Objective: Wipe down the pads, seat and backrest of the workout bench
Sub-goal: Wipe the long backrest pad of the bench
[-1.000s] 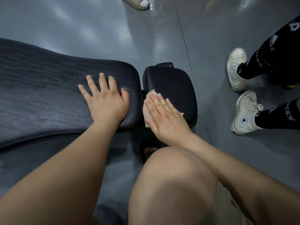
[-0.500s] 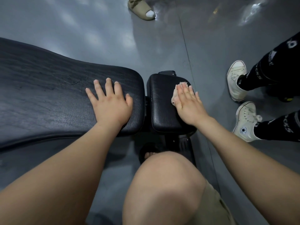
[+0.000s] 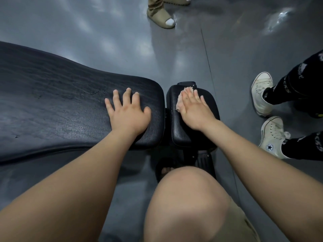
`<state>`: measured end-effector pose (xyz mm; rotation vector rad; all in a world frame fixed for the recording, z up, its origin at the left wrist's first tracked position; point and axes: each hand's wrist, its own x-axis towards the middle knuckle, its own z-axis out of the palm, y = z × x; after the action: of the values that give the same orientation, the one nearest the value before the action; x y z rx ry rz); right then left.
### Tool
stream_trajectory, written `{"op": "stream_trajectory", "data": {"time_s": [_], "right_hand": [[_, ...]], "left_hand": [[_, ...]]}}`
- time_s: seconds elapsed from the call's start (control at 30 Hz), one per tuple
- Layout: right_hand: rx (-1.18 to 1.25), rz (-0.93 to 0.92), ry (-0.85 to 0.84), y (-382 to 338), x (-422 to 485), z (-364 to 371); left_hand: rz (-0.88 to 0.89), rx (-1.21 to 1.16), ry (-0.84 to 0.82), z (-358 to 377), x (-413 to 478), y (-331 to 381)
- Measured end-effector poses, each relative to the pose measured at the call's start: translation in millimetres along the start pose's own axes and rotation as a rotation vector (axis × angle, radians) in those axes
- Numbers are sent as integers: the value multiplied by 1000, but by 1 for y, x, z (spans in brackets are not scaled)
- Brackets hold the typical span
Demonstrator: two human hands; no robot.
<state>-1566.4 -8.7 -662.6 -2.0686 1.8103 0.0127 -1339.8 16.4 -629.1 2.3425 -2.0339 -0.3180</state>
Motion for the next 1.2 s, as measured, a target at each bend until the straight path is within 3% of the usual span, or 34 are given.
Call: {"op": "stream_trajectory", "data": {"time_s": [0.17, 0.33, 0.47, 0.67, 0.9, 1.03, 1.2], "right_hand": [[68, -47, 47, -7, -34, 17], [178, -259, 106, -10, -92, 38], [188, -403, 124, -24, -72, 24], [47, -600, 24, -117, -15, 15], [-31, -801, -12, -211, 41, 10], [-20, -868, 0, -230, 52, 14], [63, -818, -58, -234, 45, 10]], "left_hand": [[20, -92, -60, -10, 1, -7], [121, -81, -85, -22, -8, -20], [162, -201, -12, -38, -22, -40], [49, -148, 183, -52, -48, -105], [-264, 27, 374, -72, -61, -203], [-289, 144, 363, -63, -63, -215], [-315, 101, 202, -71, -59, -217]]}}
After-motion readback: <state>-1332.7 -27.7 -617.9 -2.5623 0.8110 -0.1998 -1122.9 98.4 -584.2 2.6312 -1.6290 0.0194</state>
